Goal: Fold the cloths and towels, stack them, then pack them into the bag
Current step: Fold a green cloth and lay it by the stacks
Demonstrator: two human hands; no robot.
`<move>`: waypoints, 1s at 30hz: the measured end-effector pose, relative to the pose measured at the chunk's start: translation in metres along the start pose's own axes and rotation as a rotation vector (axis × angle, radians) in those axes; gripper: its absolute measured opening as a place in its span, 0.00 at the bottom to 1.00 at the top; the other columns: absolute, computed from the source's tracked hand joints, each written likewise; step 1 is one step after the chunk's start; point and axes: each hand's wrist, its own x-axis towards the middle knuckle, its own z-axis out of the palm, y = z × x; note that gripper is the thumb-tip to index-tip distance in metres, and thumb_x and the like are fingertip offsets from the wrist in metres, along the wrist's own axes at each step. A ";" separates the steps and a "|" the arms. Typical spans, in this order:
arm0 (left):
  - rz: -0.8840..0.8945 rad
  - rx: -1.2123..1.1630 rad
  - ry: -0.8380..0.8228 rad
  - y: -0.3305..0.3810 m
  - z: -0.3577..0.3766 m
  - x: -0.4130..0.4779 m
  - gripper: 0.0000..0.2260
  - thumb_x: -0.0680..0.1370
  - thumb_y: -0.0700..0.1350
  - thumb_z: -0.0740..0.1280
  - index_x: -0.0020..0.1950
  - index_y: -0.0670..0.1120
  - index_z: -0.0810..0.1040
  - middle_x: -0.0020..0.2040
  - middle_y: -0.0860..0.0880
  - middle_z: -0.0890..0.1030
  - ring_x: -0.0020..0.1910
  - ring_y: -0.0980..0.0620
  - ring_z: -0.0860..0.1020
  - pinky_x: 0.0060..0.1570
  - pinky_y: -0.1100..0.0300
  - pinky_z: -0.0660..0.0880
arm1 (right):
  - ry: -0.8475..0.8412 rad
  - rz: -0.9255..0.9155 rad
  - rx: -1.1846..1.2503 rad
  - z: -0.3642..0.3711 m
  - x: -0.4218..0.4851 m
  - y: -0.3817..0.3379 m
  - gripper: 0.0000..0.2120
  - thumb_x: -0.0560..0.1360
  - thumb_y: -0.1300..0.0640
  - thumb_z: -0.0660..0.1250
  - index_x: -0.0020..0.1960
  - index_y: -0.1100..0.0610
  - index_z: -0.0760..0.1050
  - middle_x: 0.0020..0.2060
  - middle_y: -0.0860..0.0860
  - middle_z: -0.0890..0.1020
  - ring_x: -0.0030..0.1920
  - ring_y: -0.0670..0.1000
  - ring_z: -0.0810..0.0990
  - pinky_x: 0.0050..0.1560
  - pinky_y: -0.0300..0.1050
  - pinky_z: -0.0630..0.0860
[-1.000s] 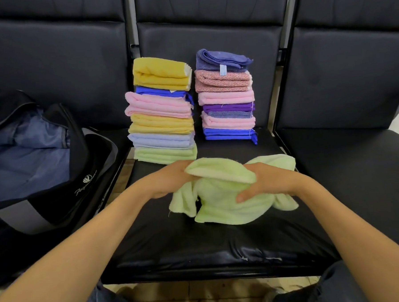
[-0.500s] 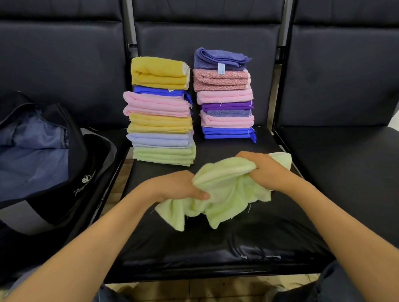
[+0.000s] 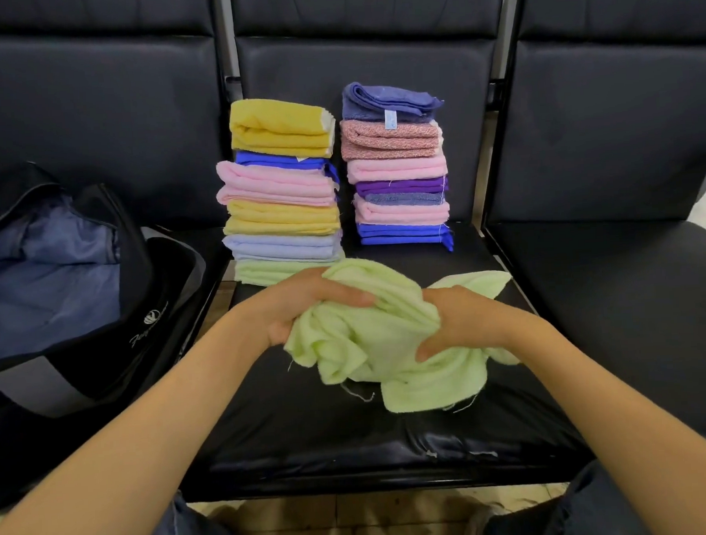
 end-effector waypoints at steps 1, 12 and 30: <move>-0.056 0.038 -0.070 0.000 0.001 -0.001 0.24 0.68 0.39 0.76 0.64 0.43 0.76 0.59 0.42 0.81 0.59 0.42 0.79 0.61 0.45 0.74 | 0.086 0.033 -0.178 -0.001 0.003 0.003 0.23 0.69 0.50 0.75 0.61 0.46 0.71 0.52 0.44 0.78 0.55 0.49 0.77 0.53 0.43 0.73; -0.089 0.418 -0.094 -0.013 0.003 0.002 0.19 0.74 0.44 0.71 0.64 0.47 0.76 0.59 0.48 0.82 0.58 0.49 0.80 0.62 0.51 0.74 | 0.384 -0.028 0.102 -0.014 -0.001 0.009 0.11 0.78 0.62 0.60 0.54 0.49 0.75 0.49 0.48 0.80 0.50 0.50 0.77 0.53 0.48 0.74; -0.053 0.757 0.127 -0.010 0.007 -0.007 0.22 0.66 0.48 0.78 0.58 0.48 0.80 0.53 0.50 0.84 0.53 0.50 0.81 0.60 0.50 0.76 | 0.217 0.074 -0.470 -0.019 -0.015 0.004 0.06 0.76 0.49 0.62 0.52 0.48 0.72 0.48 0.49 0.78 0.50 0.54 0.78 0.44 0.48 0.74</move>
